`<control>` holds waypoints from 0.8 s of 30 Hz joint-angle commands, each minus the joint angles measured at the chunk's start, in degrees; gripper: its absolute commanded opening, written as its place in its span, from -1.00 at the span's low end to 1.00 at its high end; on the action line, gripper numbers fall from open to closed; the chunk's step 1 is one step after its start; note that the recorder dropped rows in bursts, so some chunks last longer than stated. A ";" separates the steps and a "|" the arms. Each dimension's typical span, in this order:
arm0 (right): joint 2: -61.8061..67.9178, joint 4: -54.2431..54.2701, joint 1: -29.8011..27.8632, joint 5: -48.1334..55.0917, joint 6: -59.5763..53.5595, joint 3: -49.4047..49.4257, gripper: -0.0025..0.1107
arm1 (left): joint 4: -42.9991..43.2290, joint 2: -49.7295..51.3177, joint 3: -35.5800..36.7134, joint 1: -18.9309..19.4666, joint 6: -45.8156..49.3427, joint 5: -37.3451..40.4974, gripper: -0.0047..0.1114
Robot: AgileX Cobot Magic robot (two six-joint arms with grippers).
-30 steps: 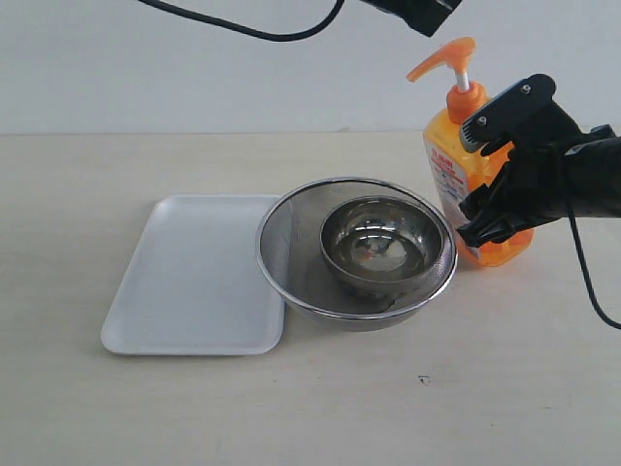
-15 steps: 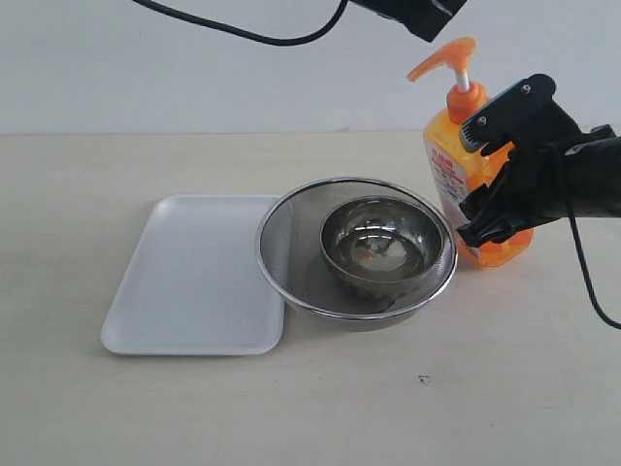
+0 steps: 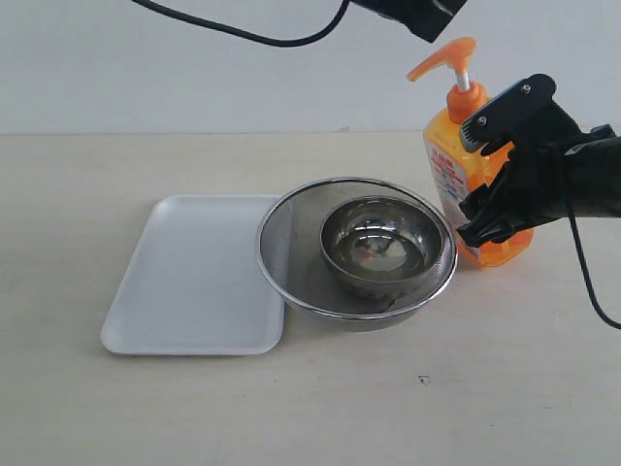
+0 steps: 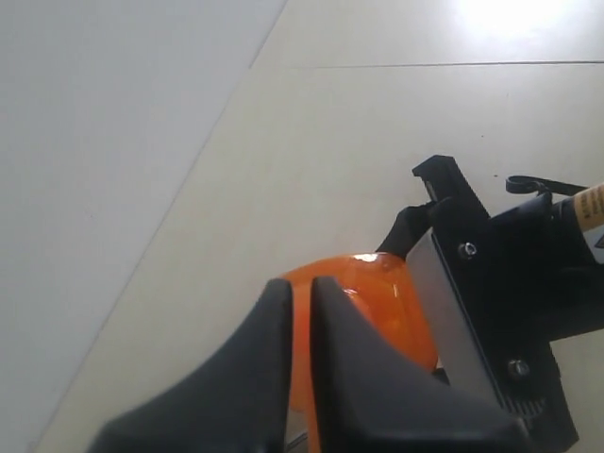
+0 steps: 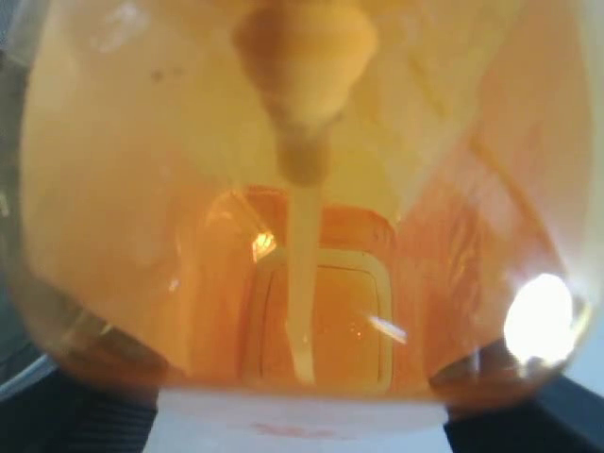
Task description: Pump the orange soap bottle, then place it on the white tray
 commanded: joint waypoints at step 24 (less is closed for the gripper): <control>-0.87 -0.30 -0.02 -0.69 -0.45 -0.34 -0.96 | -0.50 4.10 -0.28 -0.29 -1.56 2.27 -0.84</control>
